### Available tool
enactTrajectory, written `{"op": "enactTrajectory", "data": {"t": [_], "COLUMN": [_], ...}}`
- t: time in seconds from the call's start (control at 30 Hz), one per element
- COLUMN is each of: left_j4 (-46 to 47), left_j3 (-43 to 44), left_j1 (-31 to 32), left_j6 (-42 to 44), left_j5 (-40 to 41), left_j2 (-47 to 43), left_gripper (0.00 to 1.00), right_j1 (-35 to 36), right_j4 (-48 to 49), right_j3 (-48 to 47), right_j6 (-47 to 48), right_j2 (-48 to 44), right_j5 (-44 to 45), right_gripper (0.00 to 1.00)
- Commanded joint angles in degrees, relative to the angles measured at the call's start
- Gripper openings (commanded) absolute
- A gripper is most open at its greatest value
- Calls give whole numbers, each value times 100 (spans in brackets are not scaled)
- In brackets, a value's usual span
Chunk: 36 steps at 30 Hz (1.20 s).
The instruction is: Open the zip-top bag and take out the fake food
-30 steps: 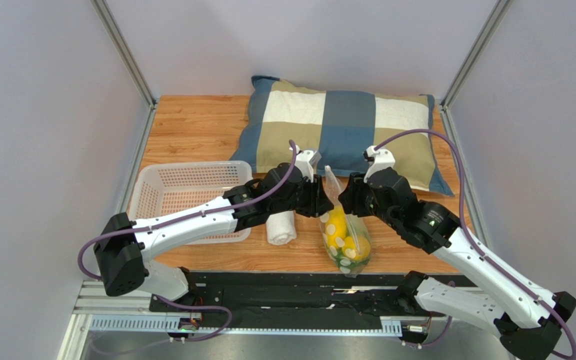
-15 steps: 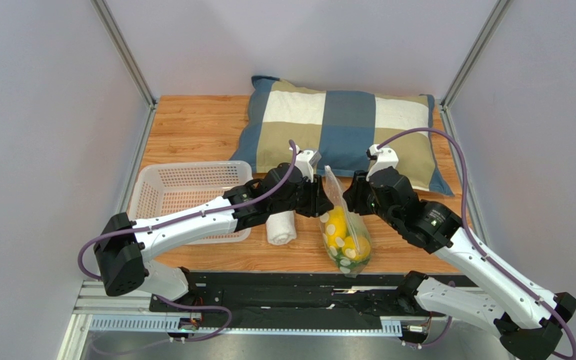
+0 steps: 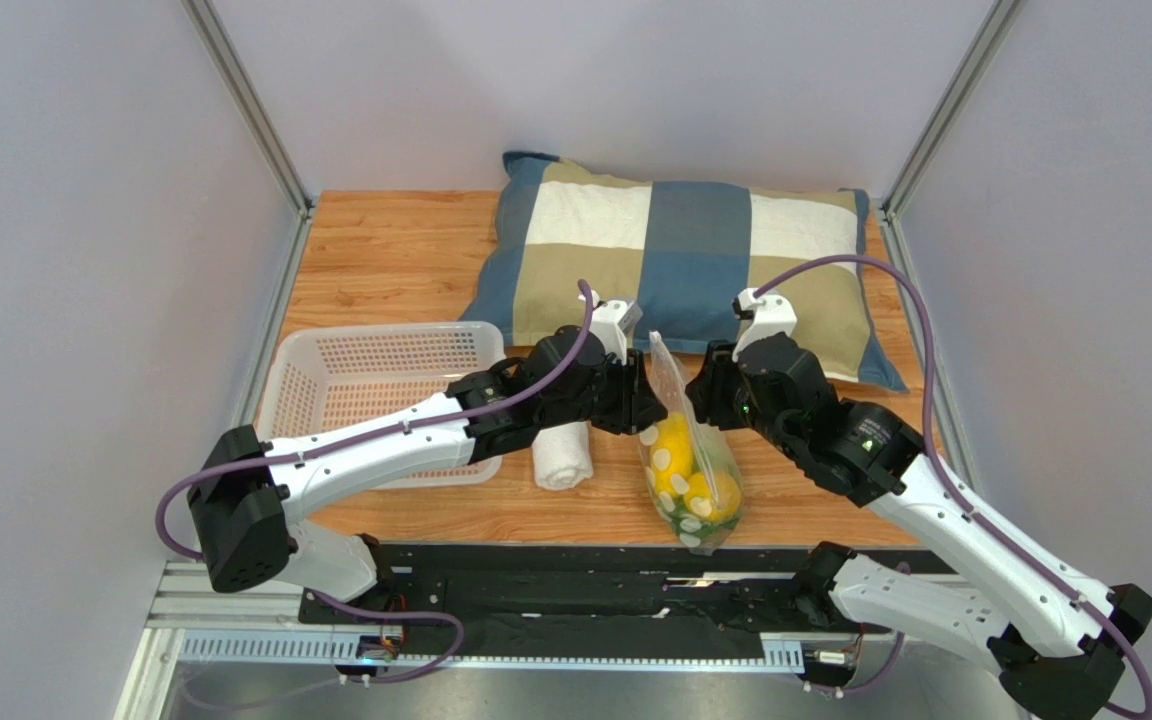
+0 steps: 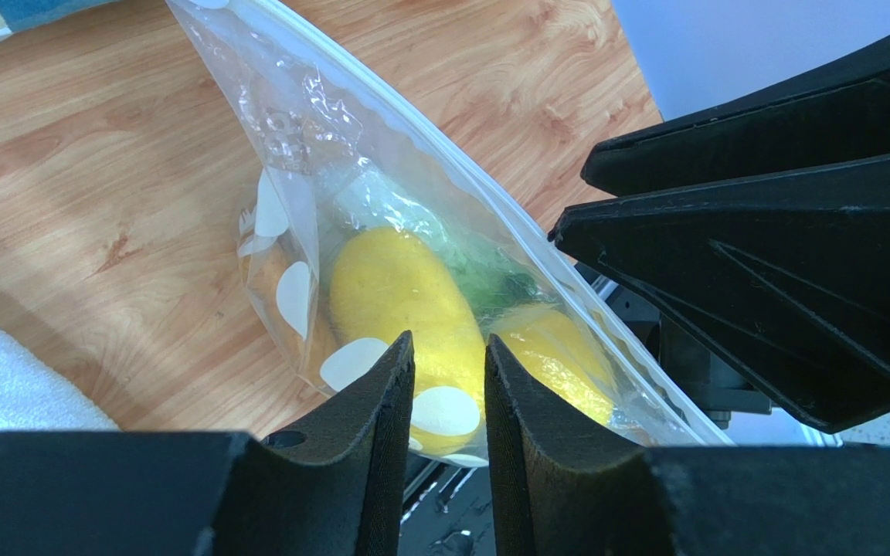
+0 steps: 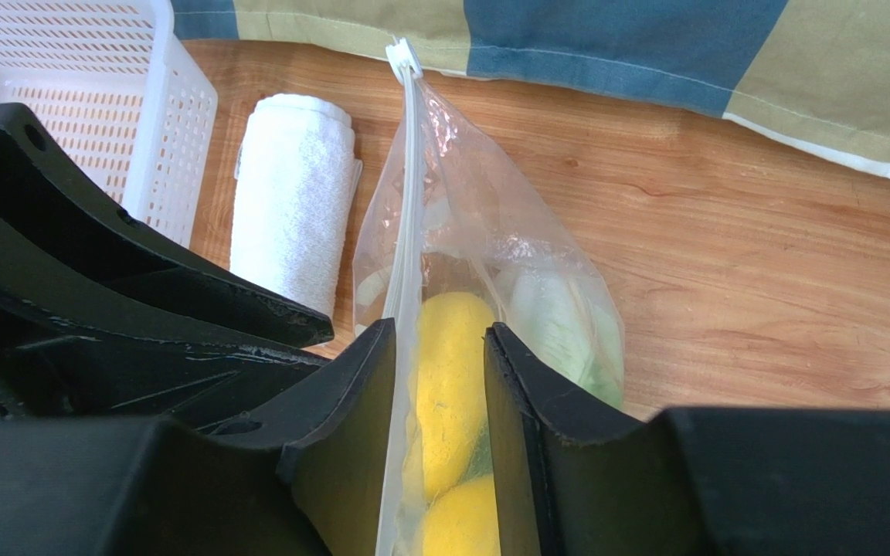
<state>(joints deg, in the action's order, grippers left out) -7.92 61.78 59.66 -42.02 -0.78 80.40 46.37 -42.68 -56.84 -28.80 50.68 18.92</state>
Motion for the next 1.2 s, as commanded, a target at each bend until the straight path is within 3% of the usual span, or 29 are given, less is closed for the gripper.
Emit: {"op": "enactTrajectory", "data": {"t": [0.0,0.77,0.93,1.17], "left_j4": [80,89,63,-34], "left_j3": [27,19,27,185], "left_j1": [28,46,46,63], "left_j6": [89,106,159,282], "left_j5": [16,-10,-2,-160], "left_j2": [-104,-121,-156,-33], "left_gripper": [34,34,34,39], "right_j1": [30,21,30,100], "right_j4": [128,278,137,-74], "right_j3": [-354,112,76,199], "right_j6": [67,32,190,436], "right_j2": [-84,-14,30,171], "right_j5": [-28,-152,-72,-389], "right_gripper": [38,34,23,32]}}
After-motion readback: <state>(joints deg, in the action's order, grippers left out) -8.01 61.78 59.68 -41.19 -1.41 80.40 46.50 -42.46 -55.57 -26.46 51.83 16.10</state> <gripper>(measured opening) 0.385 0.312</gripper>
